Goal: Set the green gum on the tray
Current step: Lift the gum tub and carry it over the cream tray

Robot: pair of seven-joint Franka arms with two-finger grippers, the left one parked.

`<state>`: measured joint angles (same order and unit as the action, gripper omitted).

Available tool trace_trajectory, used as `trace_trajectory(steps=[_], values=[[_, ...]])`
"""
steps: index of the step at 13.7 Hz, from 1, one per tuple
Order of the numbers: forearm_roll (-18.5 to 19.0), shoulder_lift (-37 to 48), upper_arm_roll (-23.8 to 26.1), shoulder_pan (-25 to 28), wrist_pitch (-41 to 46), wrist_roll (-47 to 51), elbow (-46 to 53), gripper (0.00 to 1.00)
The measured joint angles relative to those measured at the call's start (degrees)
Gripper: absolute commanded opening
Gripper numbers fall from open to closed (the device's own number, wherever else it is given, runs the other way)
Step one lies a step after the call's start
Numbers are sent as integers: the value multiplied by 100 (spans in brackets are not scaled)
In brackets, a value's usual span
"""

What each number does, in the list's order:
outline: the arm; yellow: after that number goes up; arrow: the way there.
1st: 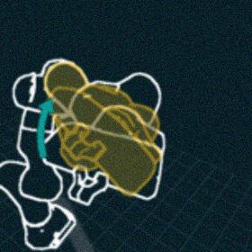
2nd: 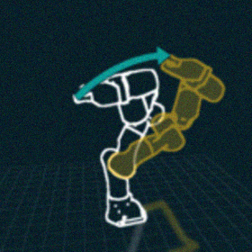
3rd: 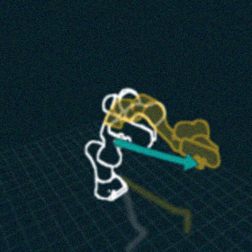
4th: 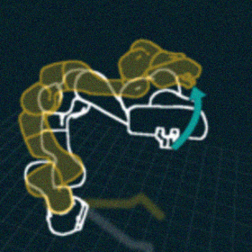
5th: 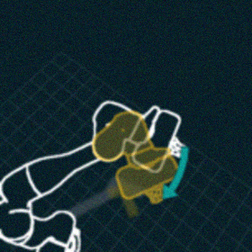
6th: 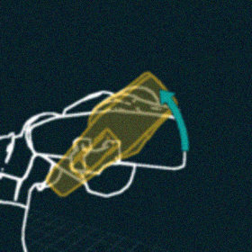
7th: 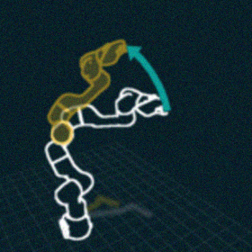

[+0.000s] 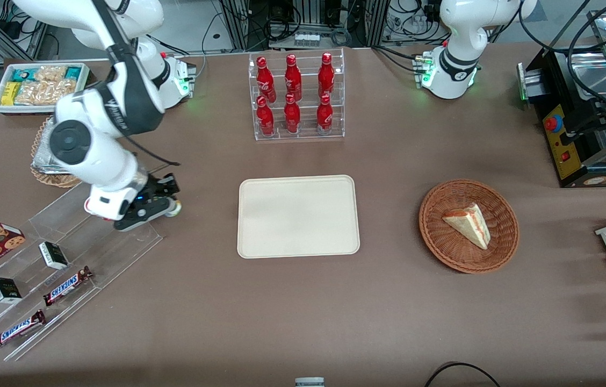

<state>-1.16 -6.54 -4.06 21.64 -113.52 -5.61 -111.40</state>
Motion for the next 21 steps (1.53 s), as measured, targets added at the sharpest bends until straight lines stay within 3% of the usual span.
trace_trajectory(steps=[8, 21], values=[[-2, -560, -2, 1039, -452, 1961, 201, 0], [-267, -2438, -7, 2382, -1420, 4836, 1507, 0]])
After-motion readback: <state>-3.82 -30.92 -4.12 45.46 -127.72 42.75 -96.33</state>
